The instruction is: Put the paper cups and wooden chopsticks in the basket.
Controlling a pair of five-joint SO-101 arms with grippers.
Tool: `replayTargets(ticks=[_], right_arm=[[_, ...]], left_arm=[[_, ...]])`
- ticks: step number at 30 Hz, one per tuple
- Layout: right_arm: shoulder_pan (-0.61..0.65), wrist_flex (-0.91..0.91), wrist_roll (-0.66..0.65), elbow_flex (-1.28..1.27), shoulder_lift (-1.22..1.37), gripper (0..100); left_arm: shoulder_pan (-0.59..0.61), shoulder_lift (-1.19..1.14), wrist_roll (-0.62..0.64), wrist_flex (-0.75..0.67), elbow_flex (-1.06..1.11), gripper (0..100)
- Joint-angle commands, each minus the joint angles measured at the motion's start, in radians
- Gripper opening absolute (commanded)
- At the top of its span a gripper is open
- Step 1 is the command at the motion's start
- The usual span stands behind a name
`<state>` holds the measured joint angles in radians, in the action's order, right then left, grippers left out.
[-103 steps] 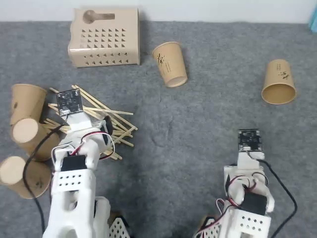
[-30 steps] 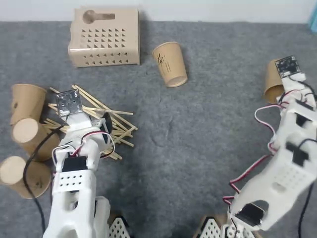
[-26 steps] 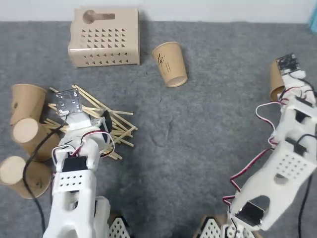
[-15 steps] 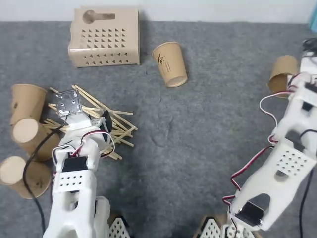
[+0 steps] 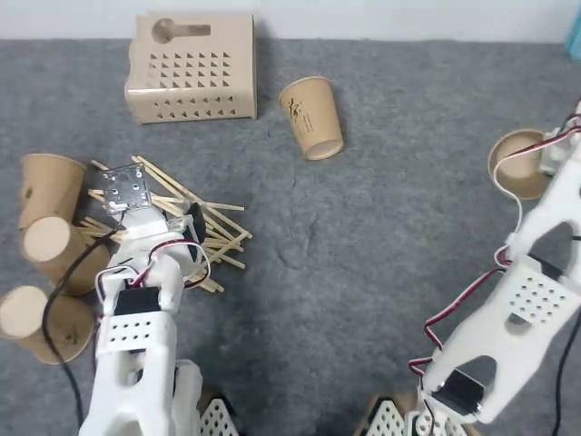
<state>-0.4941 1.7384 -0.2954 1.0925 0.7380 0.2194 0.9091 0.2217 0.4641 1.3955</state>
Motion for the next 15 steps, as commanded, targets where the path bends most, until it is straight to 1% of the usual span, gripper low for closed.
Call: replayTargets(ticks=[1,4,7,15], right_arm=[[-0.108,0.061,0.009,0.054,-0.053,0.6],[-0.189,0.062,-0.021,-0.04,-0.099,0.6],[-0.246,0.062,-0.133,-0.192,-0.171,0.6],[-0.409,0.061,-0.362,-0.569,-0.401,0.6]], left_arm=[[0.008,-0.003,-0.014,-0.023,-0.002,18],[0.009,-0.003,-0.014,-0.02,-0.002,18],[0.009,-0.003,-0.014,-0.02,-0.002,18],[0.009,-0.003,-0.014,-0.018,-0.001,18]])
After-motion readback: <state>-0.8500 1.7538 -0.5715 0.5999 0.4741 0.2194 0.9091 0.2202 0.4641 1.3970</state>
